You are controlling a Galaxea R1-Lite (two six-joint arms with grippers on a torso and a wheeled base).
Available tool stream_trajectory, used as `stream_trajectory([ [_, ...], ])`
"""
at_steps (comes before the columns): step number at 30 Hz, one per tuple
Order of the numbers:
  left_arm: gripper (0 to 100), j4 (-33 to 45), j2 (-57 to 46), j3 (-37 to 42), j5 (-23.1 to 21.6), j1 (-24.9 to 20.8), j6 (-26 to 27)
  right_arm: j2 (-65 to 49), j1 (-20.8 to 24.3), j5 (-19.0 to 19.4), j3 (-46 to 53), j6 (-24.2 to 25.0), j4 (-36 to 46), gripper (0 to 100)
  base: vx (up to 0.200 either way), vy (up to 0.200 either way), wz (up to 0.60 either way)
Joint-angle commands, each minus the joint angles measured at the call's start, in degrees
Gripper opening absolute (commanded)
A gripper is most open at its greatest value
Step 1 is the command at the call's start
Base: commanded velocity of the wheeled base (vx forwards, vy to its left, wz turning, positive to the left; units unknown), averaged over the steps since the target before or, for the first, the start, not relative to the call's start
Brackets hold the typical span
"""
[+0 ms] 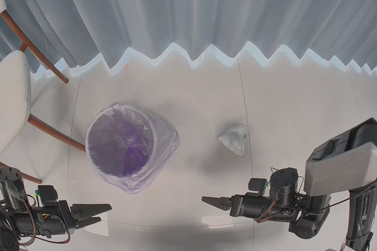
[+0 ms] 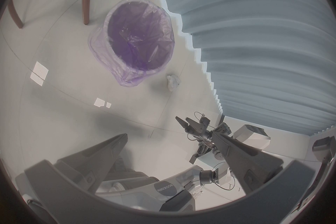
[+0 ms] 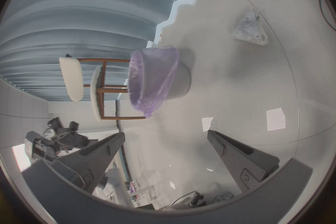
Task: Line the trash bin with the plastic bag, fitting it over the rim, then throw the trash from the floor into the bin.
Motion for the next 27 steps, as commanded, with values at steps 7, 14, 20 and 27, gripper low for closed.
stream_trajectory([
  [7,100,-4.6,10.3,0.6,-0.2,-0.4,0.2,9.6,0.8,-4.1,-11.1,-0.7,-1.0,100,-0.2,0.2,0.0],
  [14,100,-4.7,10.5,0.6,-0.2,-0.3,0.3,12.1,0.0,-7.6,-19.3,-0.6,-0.9,100,-0.2,0.2,0.0],
  [20,100,-4.7,10.4,0.9,-0.1,-0.4,1.1,11.9,-3.9,-7.5,-19.8,0.3,-0.8,100,0.0,0.0,0.0],
  [27,100,-4.6,10.6,1.1,-0.1,-0.5,1.7,13.3,-5.1,-7.2,-20.7,0.3,-0.8,100,0.0,0.0,0.0],
])
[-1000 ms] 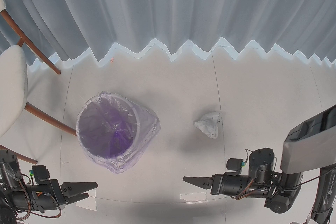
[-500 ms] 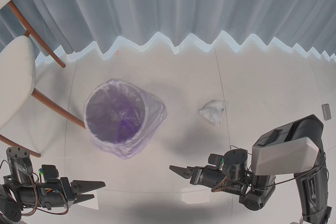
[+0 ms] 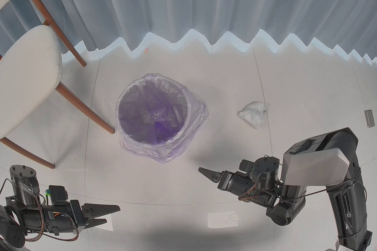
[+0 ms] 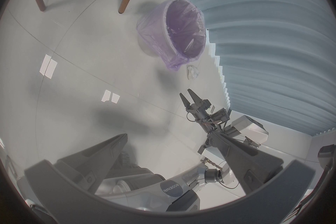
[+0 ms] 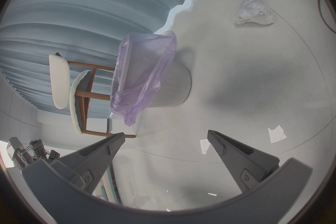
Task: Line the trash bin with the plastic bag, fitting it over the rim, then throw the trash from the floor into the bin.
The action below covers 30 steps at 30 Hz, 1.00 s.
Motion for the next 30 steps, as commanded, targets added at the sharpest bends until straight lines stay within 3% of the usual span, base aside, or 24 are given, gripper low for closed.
stream_trajectory([
  [1,100,0.0,0.3,1.0,-0.1,-0.1,0.0,1.2,-0.5,0.1,-1.2,0.0,-0.8,100,0.0,0.0,0.0],
  [4,100,0.0,0.2,1.0,0.0,-0.1,0.0,2.2,-0.3,0.0,-4.2,0.2,0.6,100,0.0,0.0,0.0],
  [8,100,0.2,0.3,1.0,-0.1,-0.1,0.0,1.6,-0.3,-0.4,-10.0,1.9,8.3,100,0.0,0.0,0.0],
  [30,100,0.7,2.8,1.0,-0.1,-1.0,0.7,5.9,-0.4,-1.4,-34.6,4.8,22.9,100,0.0,0.0,0.0],
])
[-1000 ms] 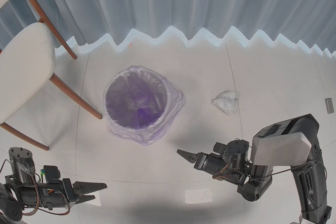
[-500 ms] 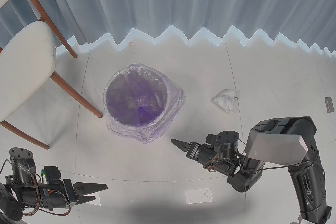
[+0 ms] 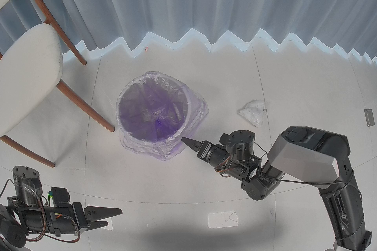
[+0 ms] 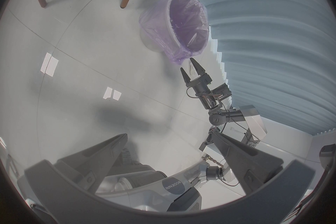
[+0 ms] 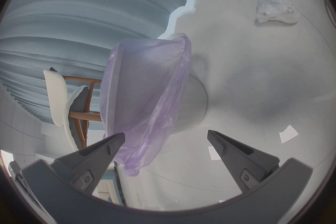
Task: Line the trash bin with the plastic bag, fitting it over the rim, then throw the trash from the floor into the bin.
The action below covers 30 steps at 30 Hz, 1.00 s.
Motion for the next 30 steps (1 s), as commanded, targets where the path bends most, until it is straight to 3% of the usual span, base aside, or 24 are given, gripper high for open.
stream_trajectory([
  [1,100,-0.1,1.8,1.0,0.0,-0.3,0.0,2.3,-0.3,0.0,-4.9,0.1,1.9,100,0.0,0.0,0.0],
  [11,100,0.0,2.2,1.0,0.1,-0.8,0.5,8.6,-1.7,-0.3,-17.4,0.4,11.1,100,0.0,0.0,0.0],
  [17,100,0.0,2.2,1.0,0.1,-0.8,0.5,9.4,-2.4,-0.4,-19.2,-0.7,18.5,100,0.0,0.0,0.0],
  [21,100,0.1,2.3,1.0,0.1,-0.8,0.5,10.8,-4.3,-1.2,-22.1,-4.7,22.4,100,0.0,0.0,0.0],
  [27,100,0.1,2.5,1.0,0.1,-1.1,0.5,12.3,-6.0,-5.0,-28.7,-7.4,31.8,100,0.0,0.0,0.0],
  [30,100,0.1,2.6,1.0,0.1,-1.1,0.5,15.9,-6.9,-10.2,-35.8,-10.9,38.2,100,0.0,0.0,0.0],
])
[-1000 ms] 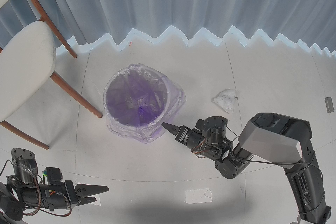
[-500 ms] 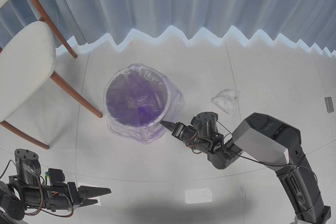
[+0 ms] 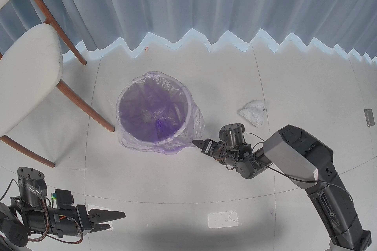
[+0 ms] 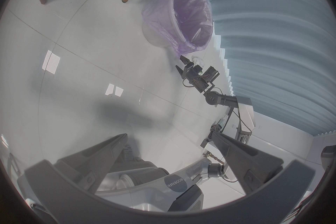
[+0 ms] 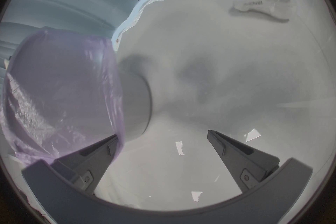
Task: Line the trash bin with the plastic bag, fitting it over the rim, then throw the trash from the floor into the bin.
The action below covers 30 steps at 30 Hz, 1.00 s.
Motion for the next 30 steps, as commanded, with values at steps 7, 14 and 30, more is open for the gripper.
stream_trajectory([
  [7,100,0.2,0.8,1.0,0.0,-0.2,0.1,8.2,-2.4,-8.6,-16.6,-5.4,11.0,100,0.0,0.0,0.0],
  [14,100,0.2,2.4,1.0,0.2,0.1,1.0,7.1,-2.6,-9.2,-16.5,-3.8,10.4,100,0.0,0.0,0.0],
  [30,100,2.5,9.4,1.0,2.4,0.7,8.7,-32.7,-0.8,11.6,44.4,9.6,-18.9,100,0.0,0.0,0.0],
])
